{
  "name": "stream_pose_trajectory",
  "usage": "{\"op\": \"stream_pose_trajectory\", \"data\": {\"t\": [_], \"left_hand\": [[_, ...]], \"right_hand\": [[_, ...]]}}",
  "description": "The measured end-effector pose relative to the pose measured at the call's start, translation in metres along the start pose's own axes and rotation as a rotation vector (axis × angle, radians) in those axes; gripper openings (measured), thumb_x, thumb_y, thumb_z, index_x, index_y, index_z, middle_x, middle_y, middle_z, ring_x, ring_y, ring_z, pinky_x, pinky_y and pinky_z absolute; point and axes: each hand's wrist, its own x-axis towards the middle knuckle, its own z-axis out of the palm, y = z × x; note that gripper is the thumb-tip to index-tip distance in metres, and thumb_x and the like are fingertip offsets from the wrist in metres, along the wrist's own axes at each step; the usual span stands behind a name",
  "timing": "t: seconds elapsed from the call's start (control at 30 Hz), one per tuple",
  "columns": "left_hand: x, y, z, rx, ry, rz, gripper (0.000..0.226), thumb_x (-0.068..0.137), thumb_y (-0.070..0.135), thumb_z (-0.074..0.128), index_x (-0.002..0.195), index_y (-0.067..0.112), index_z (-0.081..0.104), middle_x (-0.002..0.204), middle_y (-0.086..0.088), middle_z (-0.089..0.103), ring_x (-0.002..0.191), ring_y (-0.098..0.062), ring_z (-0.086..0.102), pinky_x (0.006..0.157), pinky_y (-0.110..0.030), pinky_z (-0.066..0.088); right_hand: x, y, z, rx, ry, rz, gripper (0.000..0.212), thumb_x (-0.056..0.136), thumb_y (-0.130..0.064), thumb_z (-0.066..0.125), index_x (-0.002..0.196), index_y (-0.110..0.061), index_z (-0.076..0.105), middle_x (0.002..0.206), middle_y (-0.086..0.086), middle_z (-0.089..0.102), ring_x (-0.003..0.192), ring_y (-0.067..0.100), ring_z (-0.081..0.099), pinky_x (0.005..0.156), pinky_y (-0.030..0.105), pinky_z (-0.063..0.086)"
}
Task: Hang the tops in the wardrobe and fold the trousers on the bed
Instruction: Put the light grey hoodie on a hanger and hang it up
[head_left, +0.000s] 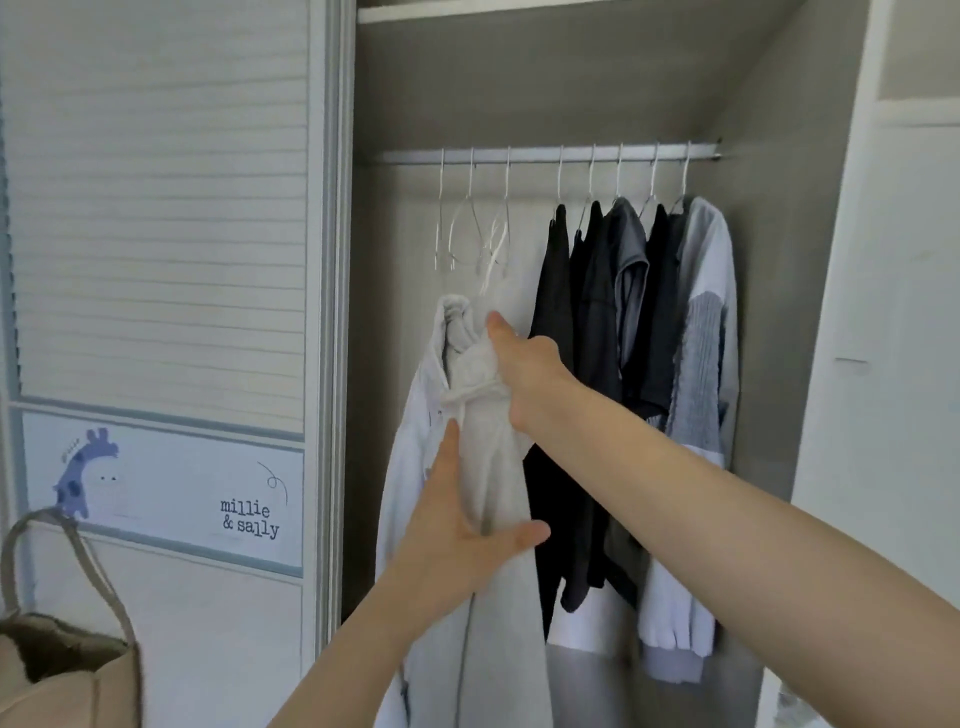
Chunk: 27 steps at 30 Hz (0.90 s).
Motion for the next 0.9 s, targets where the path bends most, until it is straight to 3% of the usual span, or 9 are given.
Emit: {"op": "stream_pose_trajectory", "data": {"t": [0.1, 0.23, 0.43, 0.5, 0.57, 0.67, 0.73, 0.8, 0.9], "left_hand": [[0.022, -0.007, 0.001, 0.143, 0.116, 0.037, 0.114, 0.077, 0.035, 0.08, 0.151, 0.048, -0.005, 0.148, 0.027, 0.022, 0.128, 0.003, 0.034, 0.101, -0.019, 0.038], [0.049, -0.022, -0.003, 0.238, 0.263, 0.048, 0.068, 0.095, 0.019, 0.059, 0.151, 0.032, 0.023, 0.123, 0.012, 0.057, 0.084, 0.008, 0.055, 0.062, 0.002, 0.04], [0.088, -0.018, -0.001, 0.334, 0.221, 0.173, 0.038, 0.103, 0.01, 0.043, 0.138, 0.023, 0.048, 0.089, 0.017, 0.057, 0.074, 0.001, 0.057, 0.065, -0.002, 0.045], [0.109, -0.017, 0.002, 0.394, 0.227, 0.207, 0.037, 0.103, 0.009, 0.04, 0.136, 0.022, 0.05, 0.093, 0.011, 0.06, 0.076, -0.002, 0.058, 0.069, -0.006, 0.047], [0.133, -0.016, 0.004, 0.445, 0.236, 0.231, 0.03, 0.103, 0.009, 0.039, 0.128, 0.019, 0.054, 0.096, 0.002, 0.065, 0.078, -0.013, 0.062, 0.075, -0.023, 0.054], [0.172, -0.009, 0.006, 0.493, 0.269, 0.273, 0.014, 0.101, 0.012, 0.043, 0.109, 0.01, 0.055, 0.085, -0.008, 0.063, 0.069, -0.025, 0.056, 0.063, -0.038, 0.049], [0.198, -0.002, 0.003, 0.516, 0.301, 0.293, 0.009, 0.101, 0.016, 0.047, 0.103, 0.009, 0.052, 0.082, -0.009, 0.061, 0.068, -0.029, 0.053, 0.058, -0.036, 0.041], [0.226, 0.004, 0.001, 0.525, 0.34, 0.297, 0.01, 0.099, 0.02, 0.051, 0.097, 0.011, 0.05, 0.083, -0.01, 0.061, 0.074, -0.032, 0.055, 0.06, -0.036, 0.04], [0.266, 0.009, 0.0, 0.52, 0.372, 0.311, 0.018, 0.098, 0.022, 0.055, 0.086, 0.015, 0.044, 0.074, -0.003, 0.053, 0.072, -0.03, 0.049, 0.06, -0.035, 0.034]], "right_hand": [[0.007, -0.024, 0.012, 0.033, 0.04, -0.07, 0.044, 0.094, -0.052, 0.048, 0.111, -0.012, 0.052, 0.076, -0.002, 0.043, 0.064, 0.011, 0.04, 0.081, 0.031, 0.044], [0.022, -0.039, 0.016, 0.049, 0.068, -0.104, 0.049, 0.097, -0.043, 0.048, 0.129, -0.006, 0.046, 0.073, -0.004, 0.038, 0.069, 0.015, 0.041, 0.081, 0.031, 0.038], [0.073, -0.045, 0.004, -0.025, 0.127, -0.125, 0.049, 0.096, -0.039, 0.052, 0.127, -0.001, 0.05, 0.119, 0.011, 0.057, 0.108, 0.029, 0.054, 0.086, 0.035, 0.042], [0.092, -0.049, 0.0, -0.052, 0.141, -0.159, 0.049, 0.096, -0.039, 0.052, 0.127, 0.0, 0.05, 0.114, 0.011, 0.057, 0.102, 0.028, 0.054, 0.079, 0.032, 0.04], [0.115, -0.058, -0.005, -0.078, 0.178, -0.185, 0.046, 0.097, -0.037, 0.051, 0.125, -0.001, 0.051, 0.104, 0.009, 0.054, 0.09, 0.025, 0.049, 0.075, 0.03, 0.038], [0.147, -0.081, -0.008, -0.065, 0.206, -0.195, 0.04, 0.099, -0.033, 0.048, 0.129, -0.005, 0.048, 0.115, 0.005, 0.054, 0.092, 0.022, 0.046, 0.07, 0.026, 0.038], [0.157, -0.1, -0.01, -0.01, 0.244, -0.189, 0.041, 0.099, -0.028, 0.049, 0.136, -0.01, 0.044, 0.133, 0.004, 0.05, 0.111, 0.02, 0.049, 0.08, 0.026, 0.042], [0.179, -0.108, -0.01, -0.39, 0.256, -0.304, 0.037, 0.099, -0.03, 0.048, 0.134, -0.017, 0.045, 0.14, 0.004, 0.045, 0.129, 0.023, 0.043, 0.105, 0.032, 0.035], [0.212, -0.13, -0.013, -0.119, 0.188, -0.277, 0.04, 0.1, -0.036, 0.034, 0.134, -0.015, 0.042, 0.143, -0.005, 0.043, 0.127, 0.023, 0.047, 0.107, 0.033, 0.04]]}}
